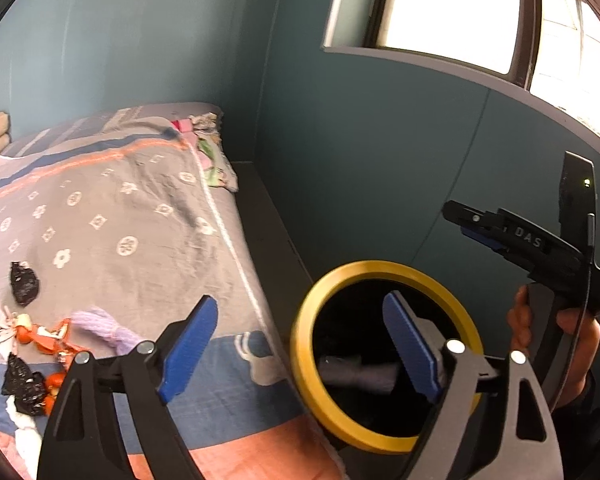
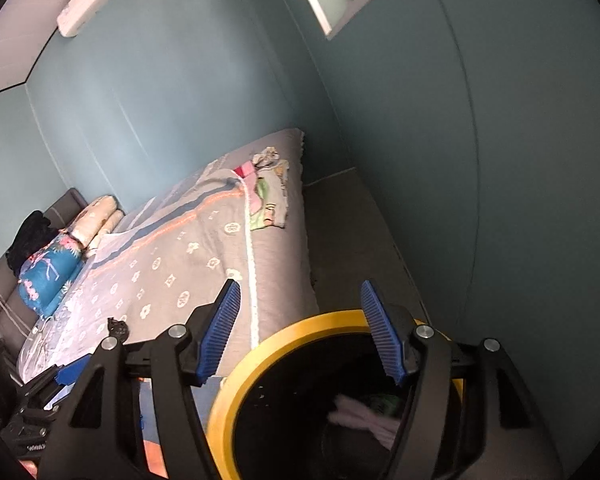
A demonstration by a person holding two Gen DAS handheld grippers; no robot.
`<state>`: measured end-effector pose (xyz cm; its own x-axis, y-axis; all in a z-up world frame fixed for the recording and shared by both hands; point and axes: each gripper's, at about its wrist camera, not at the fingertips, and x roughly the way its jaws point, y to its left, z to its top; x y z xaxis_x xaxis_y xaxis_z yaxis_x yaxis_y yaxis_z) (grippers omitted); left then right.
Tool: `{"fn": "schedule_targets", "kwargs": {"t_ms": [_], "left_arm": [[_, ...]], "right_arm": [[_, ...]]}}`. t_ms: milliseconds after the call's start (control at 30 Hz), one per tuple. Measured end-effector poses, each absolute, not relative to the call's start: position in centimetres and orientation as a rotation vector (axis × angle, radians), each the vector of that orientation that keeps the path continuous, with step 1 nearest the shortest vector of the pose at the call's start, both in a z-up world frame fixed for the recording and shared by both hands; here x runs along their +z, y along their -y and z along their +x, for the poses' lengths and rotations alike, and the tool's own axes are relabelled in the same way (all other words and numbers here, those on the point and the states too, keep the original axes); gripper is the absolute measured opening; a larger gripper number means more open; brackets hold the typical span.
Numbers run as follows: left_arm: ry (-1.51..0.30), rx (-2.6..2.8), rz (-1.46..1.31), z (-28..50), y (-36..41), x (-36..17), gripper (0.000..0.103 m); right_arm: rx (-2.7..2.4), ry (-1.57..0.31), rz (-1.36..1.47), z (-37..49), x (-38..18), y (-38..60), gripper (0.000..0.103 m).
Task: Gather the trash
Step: 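Open the left tool and right tool to drop both items into the bin, then grasp the white tissue with the left tool while the right tool grasps another lilac foam net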
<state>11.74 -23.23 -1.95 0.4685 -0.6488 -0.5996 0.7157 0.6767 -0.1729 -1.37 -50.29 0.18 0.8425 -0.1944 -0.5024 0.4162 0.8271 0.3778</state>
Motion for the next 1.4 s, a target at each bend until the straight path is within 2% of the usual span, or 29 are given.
{"fn": "schedule_targets", "kwargs": {"t_ms": [433, 900, 1100, 1400], "left_arm": [[-0.614, -0.613, 0.063, 13.0, 14.0, 0.4, 0.094], [-0.636, -0.356, 0.012, 15.8, 2.8, -0.9, 0.095], [-0.696, -0.277, -0.021, 17.4, -1.3, -3.6, 0.095], [-0.809, -0.193, -0.061, 19.5, -5.6, -8.7, 0.095]], "right_arm": [[-0.126, -0.466, 0.399, 3.8, 3.3, 42.9, 0.064], [0.024, -0.574, 0.305, 10.8, 2.7, 33.9, 0.065], [0.039, -0.644, 0.263, 14.4, 0.6, 31.1, 0.065], [0.015, -0.787, 0.205, 20.8, -5.3, 27.4, 0.065]]}}
